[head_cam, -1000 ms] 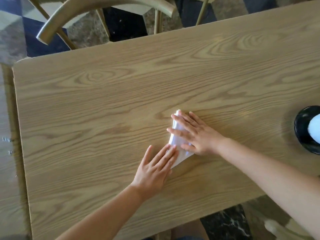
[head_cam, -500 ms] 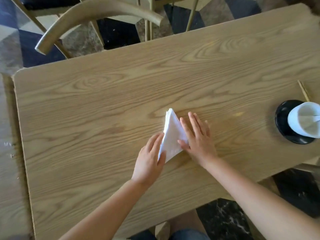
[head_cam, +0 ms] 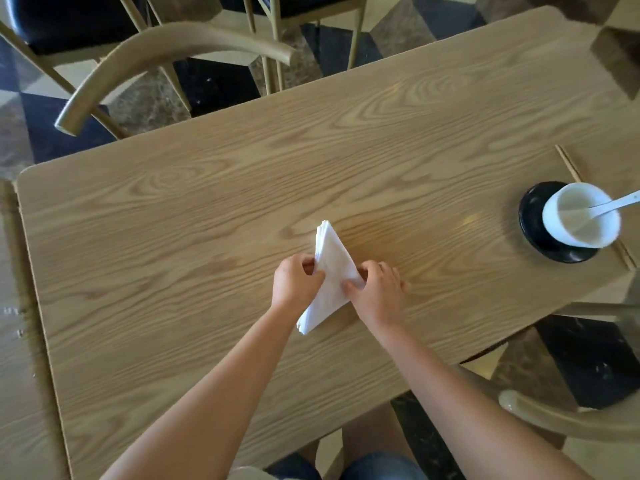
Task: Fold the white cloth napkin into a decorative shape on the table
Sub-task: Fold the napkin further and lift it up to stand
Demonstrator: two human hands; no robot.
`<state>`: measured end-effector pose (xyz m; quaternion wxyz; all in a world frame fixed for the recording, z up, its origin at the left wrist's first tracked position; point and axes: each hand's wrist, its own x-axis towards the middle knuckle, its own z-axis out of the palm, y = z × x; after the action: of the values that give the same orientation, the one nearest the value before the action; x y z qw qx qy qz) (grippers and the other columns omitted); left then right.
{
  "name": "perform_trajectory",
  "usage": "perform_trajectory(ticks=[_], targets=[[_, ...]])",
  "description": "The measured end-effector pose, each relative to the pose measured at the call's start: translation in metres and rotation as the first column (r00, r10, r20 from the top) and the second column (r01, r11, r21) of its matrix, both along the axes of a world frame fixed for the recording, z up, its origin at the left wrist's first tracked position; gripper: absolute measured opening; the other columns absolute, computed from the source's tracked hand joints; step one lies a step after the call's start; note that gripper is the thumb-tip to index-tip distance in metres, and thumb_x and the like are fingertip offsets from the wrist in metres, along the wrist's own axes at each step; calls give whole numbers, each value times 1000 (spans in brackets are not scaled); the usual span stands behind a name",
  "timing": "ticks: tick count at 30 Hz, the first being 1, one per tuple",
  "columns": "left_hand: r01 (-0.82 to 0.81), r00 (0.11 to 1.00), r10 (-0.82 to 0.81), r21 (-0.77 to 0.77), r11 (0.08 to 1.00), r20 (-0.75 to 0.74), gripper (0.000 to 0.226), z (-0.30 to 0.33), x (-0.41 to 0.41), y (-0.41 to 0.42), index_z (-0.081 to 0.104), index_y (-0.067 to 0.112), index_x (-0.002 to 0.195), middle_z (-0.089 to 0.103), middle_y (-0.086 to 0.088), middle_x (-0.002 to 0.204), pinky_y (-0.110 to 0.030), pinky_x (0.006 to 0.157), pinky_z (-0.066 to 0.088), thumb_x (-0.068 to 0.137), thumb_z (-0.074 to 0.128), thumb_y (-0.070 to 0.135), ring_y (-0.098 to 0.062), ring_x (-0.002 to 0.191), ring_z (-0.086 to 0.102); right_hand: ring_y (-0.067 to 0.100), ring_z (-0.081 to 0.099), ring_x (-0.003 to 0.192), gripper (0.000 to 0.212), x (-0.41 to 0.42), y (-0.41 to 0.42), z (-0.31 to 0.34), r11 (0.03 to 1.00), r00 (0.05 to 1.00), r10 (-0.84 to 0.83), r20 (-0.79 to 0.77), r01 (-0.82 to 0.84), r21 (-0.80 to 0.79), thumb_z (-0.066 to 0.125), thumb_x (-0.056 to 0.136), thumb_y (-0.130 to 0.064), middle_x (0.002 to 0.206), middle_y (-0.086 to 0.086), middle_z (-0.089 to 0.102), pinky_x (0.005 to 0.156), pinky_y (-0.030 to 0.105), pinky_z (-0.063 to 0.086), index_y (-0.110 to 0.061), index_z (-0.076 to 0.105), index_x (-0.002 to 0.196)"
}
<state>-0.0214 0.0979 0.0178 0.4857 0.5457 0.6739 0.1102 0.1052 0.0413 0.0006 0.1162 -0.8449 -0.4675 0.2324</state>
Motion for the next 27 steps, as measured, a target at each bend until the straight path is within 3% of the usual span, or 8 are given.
perform_trajectory(ticks=[3,8,10,13,15,18,23,27], targets=[[-14,998,14,-10,1000,53,18,3,-2,-4,65,15,97,63,6,90,-24,72,41,79,64,16,-13,85,58,24,52,101,25,3,-2,2,999,997,-41,-70,42,20,67,75,-29,98,2,63,87,38,36,-13,60,94],[-38,981,55,-93,995,186,17,15,0,-11,61,12,98,61,4,89,-24,70,46,82,64,15,-13,81,58,23,60,76,12,16,-12,19,994,938,-69,-341,95,59,64,80,-18,81,4,64,68,35,48,-8,59,86],[-44,960,80,-137,990,267,18,25,6,-13,60,12,99,63,0,92,-24,67,49,82,65,14,-12,79,60,20,57,72,10,26,-15,31,989,906,-75,-417,120,83,64,81,-15,79,2,62,62,28,44,-11,57,85],[-53,924,119,-187,981,363,20,44,20,-18,60,9,102,66,-10,101,-39,76,56,83,65,11,-20,88,64,15,55,69,12,47,-21,55,981,884,-56,-463,135,141,65,81,-14,77,-3,59,54,13,38,-16,55,84],[-41,902,123,-201,979,414,22,57,33,-22,60,8,104,66,-13,105,-45,82,56,83,65,10,-24,96,65,12,55,67,11,65,-26,71,975,874,-39,-484,139,173,66,81,-13,76,-4,59,53,9,38,-15,56,85],[35,867,63,-187,982,494,24,76,55,-32,59,6,107,66,-11,102,-37,77,56,83,64,8,-20,93,65,8,56,67,12,96,-38,94,967,848,-30,-530,159,200,65,81,-13,76,-7,61,55,9,40,-21,57,80],[124,801,-19,-134,983,598,29,109,105,-72,58,11,110,61,2,85,-41,84,55,82,61,0,-14,88,64,15,63,80,15,163,-72,121,955,787,-4,-617,186,232,65,80,-14,85,-4,67,74,27,49,-28,59,82],[65,777,12,-99,993,630,34,125,161,-122,56,12,114,61,-8,96,-40,79,57,83,61,-1,-18,91,64,13,64,81,15,221,-114,141,948,721,31,-692,199,249,63,82,-11,88,-1,67,75,29,53,-24,60,90]])
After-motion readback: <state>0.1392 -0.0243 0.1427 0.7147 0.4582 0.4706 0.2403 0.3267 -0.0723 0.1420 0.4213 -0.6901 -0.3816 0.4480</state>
